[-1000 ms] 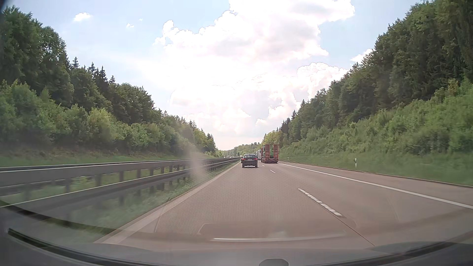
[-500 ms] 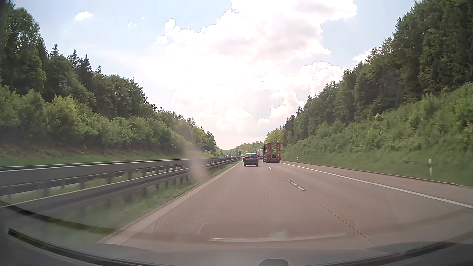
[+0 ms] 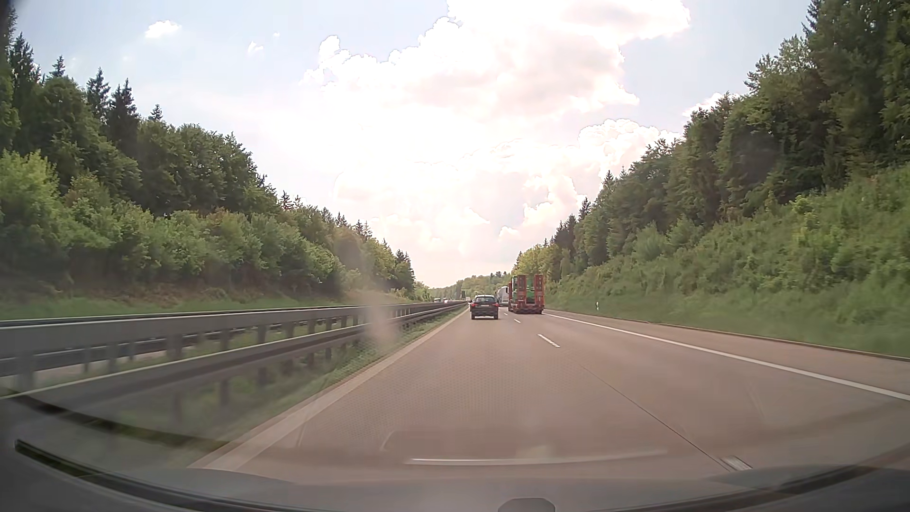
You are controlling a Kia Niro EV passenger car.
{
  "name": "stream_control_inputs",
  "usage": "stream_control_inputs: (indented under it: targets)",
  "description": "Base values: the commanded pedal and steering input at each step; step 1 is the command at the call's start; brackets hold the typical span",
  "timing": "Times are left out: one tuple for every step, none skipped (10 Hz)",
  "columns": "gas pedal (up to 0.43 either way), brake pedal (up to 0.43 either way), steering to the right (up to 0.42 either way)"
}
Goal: Follow the waypoints while adhering to traffic rules and regulations
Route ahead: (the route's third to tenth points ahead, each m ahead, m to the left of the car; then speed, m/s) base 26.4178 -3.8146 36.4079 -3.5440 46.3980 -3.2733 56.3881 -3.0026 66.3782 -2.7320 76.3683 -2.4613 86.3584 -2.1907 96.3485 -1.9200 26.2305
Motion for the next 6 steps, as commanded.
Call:
stream_control_inputs:
  targets:
    - [0.378, 0.000, -0.004]
    - [0.378, 0.000, -0.004]
    - [0.378, 0.000, -0.004]
    - [0.378, 0.000, -0.004]
    - [0.378, 0.000, -0.003]
    - [0.378, 0.000, -0.003]
